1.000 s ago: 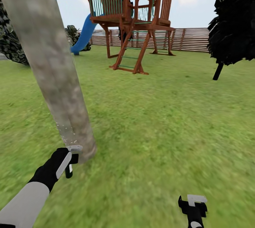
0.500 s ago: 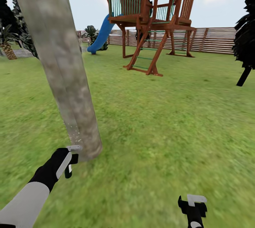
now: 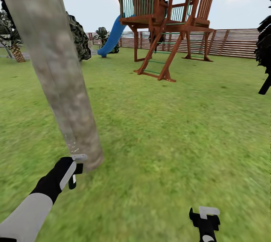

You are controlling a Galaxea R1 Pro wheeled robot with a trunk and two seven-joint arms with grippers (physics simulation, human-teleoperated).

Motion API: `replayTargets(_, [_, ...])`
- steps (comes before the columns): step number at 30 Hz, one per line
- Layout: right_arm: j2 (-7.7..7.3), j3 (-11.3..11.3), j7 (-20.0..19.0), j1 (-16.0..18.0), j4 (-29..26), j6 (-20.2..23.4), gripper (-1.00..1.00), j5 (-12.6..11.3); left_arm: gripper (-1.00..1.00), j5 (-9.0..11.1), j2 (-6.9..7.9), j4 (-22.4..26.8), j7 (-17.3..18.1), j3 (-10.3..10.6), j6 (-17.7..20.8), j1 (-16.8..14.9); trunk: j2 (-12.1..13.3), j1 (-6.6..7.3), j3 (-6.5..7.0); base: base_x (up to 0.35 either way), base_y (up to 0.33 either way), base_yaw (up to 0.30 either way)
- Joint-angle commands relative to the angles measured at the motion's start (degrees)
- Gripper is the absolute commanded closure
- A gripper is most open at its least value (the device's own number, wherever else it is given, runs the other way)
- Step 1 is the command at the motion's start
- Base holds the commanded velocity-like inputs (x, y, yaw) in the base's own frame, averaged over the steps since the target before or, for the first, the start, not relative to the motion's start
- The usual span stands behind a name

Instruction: In the garden, pick up the pesticide atomizer on the floor and spray pesticide onto both trees until each tree trunk is fully covered.

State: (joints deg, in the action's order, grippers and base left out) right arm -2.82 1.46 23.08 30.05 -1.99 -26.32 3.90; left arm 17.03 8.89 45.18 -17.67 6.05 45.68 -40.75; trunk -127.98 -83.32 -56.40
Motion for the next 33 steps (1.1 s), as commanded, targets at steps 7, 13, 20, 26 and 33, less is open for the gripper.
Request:
replayTargets(7, [0.09,0.12,0.39,0.02,0.06,0.04,-1.00,0.49,1.00,0.55,0.19,0.08,-0.53,0.28,0.19,-0.03,-0.02,0.00,-0.05,0.018,-0.265,0.159])
replayTargets(13, [-0.08,0.12,0.39,0.03,0.06,0.04,-1.00,0.46,1.00,1.33,0.14,0.24,0.43,0.25,0.32,-0.19,-0.02,0.00,-0.05,-0.040,-0.042,0.276])
replayTargets(20, [-0.13,0.12,0.39,0.00,0.06,0.04,-1.00,0.42,1.00,2.24,-0.14,2.70,1.30,0.36,10.92,-7.14,-0.02,0.00,-0.05,0.000,0.000,0.246])
replayTargets(26, [-0.33,0.09,0.39,0.01,0.06,0.04,-1.00,0.41,1.00,2.28,0.32,2.85,1.32,0.48,11.71,-10.88,-0.02,0.00,-0.05,0.000,0.000,0.016])
replayTargets(33, [-0.34,0.12,0.39,0.01,0.06,0.04,-1.00,0.41,1.00,2.22,0.48,4.86,1.32,0.51,11.79,-10.50,-0.02,0.00,-0.05,0.096,-0.111,0.000])
